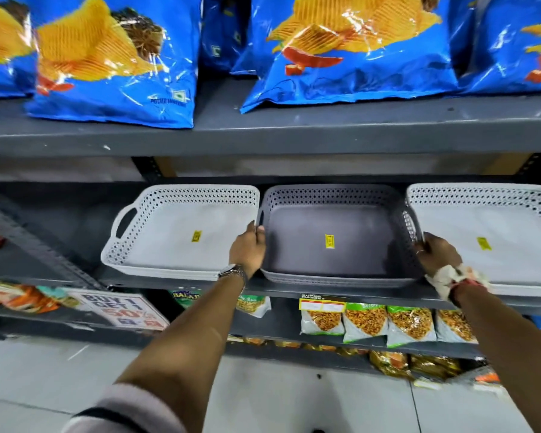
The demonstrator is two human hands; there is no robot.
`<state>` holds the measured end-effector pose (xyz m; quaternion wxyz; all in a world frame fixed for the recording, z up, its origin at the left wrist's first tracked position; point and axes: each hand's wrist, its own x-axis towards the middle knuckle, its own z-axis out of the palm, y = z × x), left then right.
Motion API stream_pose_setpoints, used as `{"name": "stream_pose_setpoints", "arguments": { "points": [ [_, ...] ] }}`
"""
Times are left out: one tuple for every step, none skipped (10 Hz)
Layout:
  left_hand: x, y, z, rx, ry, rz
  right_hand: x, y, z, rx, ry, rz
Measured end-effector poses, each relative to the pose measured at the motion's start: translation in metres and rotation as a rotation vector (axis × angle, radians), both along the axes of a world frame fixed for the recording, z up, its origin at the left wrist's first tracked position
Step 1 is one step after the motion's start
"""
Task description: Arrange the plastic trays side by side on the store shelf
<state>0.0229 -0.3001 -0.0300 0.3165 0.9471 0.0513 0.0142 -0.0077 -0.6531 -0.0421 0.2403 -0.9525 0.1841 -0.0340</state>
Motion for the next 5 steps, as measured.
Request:
{"name": "stream_pose_setpoints", "arguments": {
  "points": [
    [0.0028,0.0014,-0.0027,-0.015,-0.001,0.002,-0.0006,0.0023,0.0019,0.004,-0.009,-0.008],
    [0.0043,0.0014,-0.0023,-0.013,0.028,0.005,-0.003,0.0058,0.0043,0.014,-0.022,-0.021],
    [0.0055,0.0015,-0.0033,-0.014,0.033,0.012,-0.0035,0.0045,0.0031,0.023,-0.02,-0.024],
    [0.0066,0.0001,-0.0089,-0.035,0.011,0.019,-0.0015,0.0014,0.0006,0.031,0.012,-0.025],
    [0.0084,0.001,-0.0032,-0.024,0.05,0.056,0.0001,0.0048,0.0053,0.082,0.062,-0.041]
  ]
}}
